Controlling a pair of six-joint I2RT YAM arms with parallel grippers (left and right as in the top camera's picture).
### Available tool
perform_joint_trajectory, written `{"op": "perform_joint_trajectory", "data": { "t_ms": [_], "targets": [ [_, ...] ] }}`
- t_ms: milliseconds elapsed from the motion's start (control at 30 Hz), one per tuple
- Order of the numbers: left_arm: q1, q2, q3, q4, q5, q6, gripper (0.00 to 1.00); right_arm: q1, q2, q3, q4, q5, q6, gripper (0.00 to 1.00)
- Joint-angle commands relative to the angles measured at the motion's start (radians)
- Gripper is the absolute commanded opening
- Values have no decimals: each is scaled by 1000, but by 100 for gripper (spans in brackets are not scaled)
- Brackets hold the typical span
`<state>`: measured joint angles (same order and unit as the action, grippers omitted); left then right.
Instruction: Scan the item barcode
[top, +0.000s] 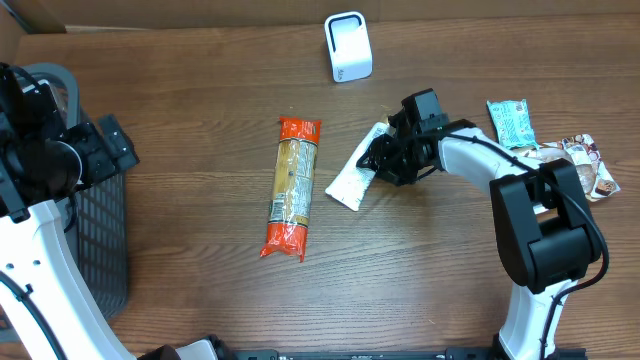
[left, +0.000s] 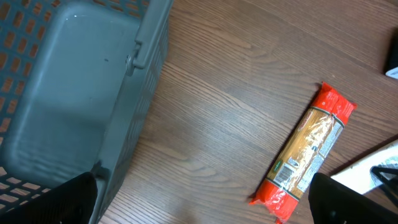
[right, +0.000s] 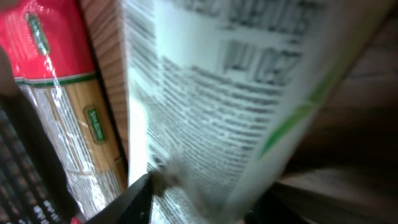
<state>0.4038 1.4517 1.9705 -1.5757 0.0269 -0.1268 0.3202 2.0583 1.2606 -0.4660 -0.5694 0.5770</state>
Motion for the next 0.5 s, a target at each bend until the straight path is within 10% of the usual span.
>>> {"op": "perform_joint_trajectory", "data": {
  "t_ms": [0,467],
  "targets": [
    [2,0,1,2,7,15,100,5,20,-57,9,3,45,31],
    [2,0,1,2,7,15,100,4,-159,18,-190,-28,-435,4]
  ]
}}
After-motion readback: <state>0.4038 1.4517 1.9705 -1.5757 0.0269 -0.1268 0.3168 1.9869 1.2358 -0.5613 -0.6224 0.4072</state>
